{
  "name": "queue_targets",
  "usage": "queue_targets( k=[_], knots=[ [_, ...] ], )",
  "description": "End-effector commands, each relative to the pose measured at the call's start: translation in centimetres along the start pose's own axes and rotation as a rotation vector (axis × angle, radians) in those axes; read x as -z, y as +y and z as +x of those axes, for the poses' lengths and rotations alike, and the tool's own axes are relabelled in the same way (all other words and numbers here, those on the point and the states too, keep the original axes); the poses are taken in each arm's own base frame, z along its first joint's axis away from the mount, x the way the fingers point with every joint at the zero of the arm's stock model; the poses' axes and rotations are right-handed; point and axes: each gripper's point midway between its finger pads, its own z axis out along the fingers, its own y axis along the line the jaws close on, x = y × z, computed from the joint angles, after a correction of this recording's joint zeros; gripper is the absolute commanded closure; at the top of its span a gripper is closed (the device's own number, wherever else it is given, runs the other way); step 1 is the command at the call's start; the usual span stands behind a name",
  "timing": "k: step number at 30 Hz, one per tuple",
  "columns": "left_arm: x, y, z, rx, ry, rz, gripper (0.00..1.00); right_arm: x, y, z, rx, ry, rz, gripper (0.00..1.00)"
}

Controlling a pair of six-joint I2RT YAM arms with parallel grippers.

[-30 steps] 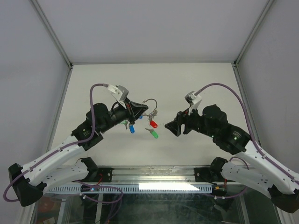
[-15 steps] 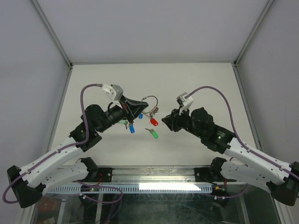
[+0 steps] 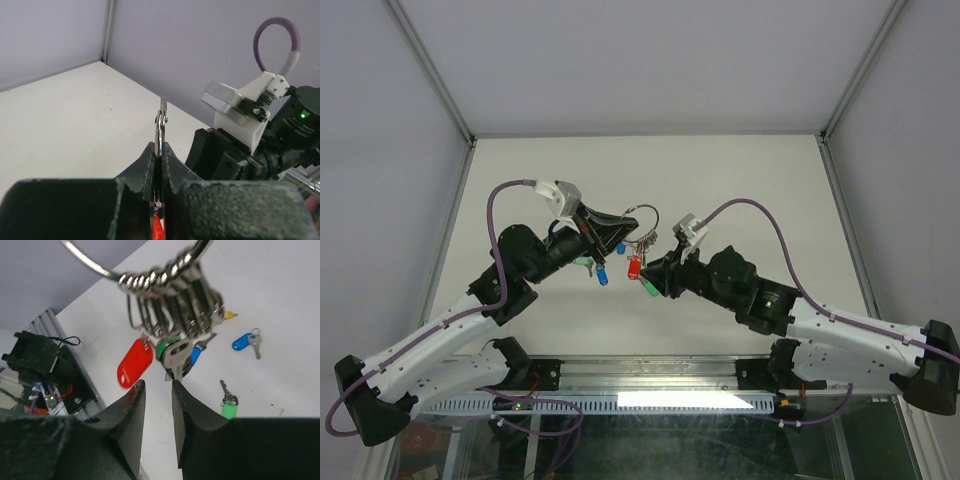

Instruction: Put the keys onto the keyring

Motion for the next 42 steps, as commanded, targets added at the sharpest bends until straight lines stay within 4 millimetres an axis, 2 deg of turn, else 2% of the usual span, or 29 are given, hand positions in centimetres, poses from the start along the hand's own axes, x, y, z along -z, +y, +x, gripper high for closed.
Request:
queue_targets(
  k=[1,7,10,18,23,26,32,38,42],
  knots=[
    [0.4,-1.2,-4.2,-0.004,-0.137,0.035,1.0,1.9,2.3,-3.2,-0.046,-0.165,-0.116,0.69],
    [0.6,-1.8,-4.4,0.007,-0.164,0.072,1.0,5.1,-1.6,-4.2,-0.036,-0.292,0.046,0.61],
    [0.8,-2.8,-4.6,0.015,-0.19,0.129,1.0,5.9,-2.1,-5.1,0.016,-0.321,0.069,0.57],
    [1.8,-5.8,-4.8,0.02,-0.232,0.306,1.0,7.2,0.5,-8.3,0.185,-0.406,-0.062,0.47],
    [2.3,-7.2,-5.3,-0.007,-0.248,0.386,1.0,7.6,1.7,-8.8,0.278,-0.462,-0.132,0.45],
    [2.6,-8.1,-5.7,-0.025,-0.252,0.432,1.0,7.5,1.7,-8.8,0.315,-0.468,-0.133,0.45],
    [2.4,-8.5,-6.0,-0.036,-0.246,0.455,1.0,7.9,2.3,-9.7,0.354,-0.473,-0.147,0.46],
    [2.6,-8.8,-6.3,-0.043,-0.248,0.468,1.0,8.9,4.4,-10.0,0.412,-0.441,-0.262,0.47],
    [2.5,-8.9,-6.3,-0.045,-0.244,0.472,1.0,9.5,4.5,-10.2,0.436,-0.429,-0.27,0.5]
  ],
)
